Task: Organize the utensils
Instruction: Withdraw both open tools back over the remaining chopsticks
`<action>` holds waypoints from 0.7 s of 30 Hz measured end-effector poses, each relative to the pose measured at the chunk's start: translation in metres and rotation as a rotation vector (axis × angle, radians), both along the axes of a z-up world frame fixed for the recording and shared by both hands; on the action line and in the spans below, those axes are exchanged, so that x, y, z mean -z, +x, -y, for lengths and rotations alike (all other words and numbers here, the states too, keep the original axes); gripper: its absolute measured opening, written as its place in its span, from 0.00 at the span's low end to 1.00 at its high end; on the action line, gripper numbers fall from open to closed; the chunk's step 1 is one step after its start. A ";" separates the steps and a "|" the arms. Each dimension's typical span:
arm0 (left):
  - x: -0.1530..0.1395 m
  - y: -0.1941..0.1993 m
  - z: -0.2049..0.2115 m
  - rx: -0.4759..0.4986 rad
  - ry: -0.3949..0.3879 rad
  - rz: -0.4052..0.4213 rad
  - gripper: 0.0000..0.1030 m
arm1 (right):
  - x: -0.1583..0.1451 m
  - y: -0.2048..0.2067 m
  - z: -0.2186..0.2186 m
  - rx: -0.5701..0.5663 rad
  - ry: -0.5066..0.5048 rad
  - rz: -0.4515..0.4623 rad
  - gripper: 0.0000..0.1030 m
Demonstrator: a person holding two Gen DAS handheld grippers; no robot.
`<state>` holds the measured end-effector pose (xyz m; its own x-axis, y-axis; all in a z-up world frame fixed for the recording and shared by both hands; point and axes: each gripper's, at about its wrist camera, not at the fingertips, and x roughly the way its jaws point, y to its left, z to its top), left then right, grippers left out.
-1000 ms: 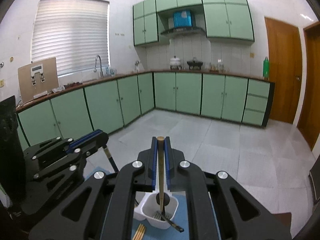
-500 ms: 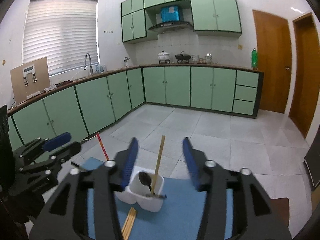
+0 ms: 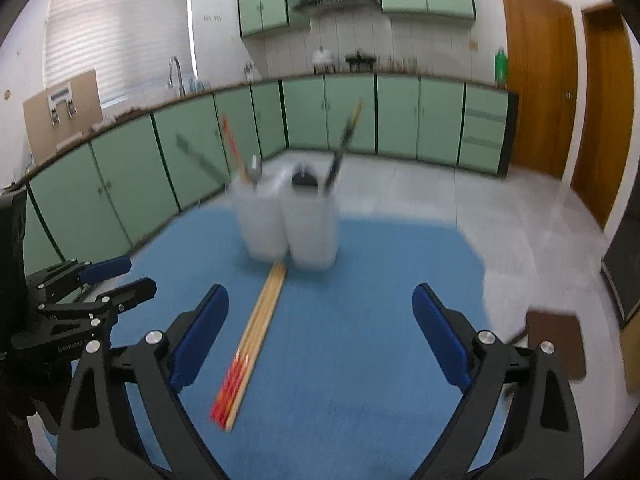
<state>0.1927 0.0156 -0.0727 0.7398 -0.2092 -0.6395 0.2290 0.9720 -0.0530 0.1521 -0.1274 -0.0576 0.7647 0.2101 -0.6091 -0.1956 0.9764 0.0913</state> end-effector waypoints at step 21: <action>0.070 -0.027 -0.007 -0.057 0.053 -0.146 0.58 | 0.095 -0.028 -0.051 -0.019 -0.037 -0.238 0.80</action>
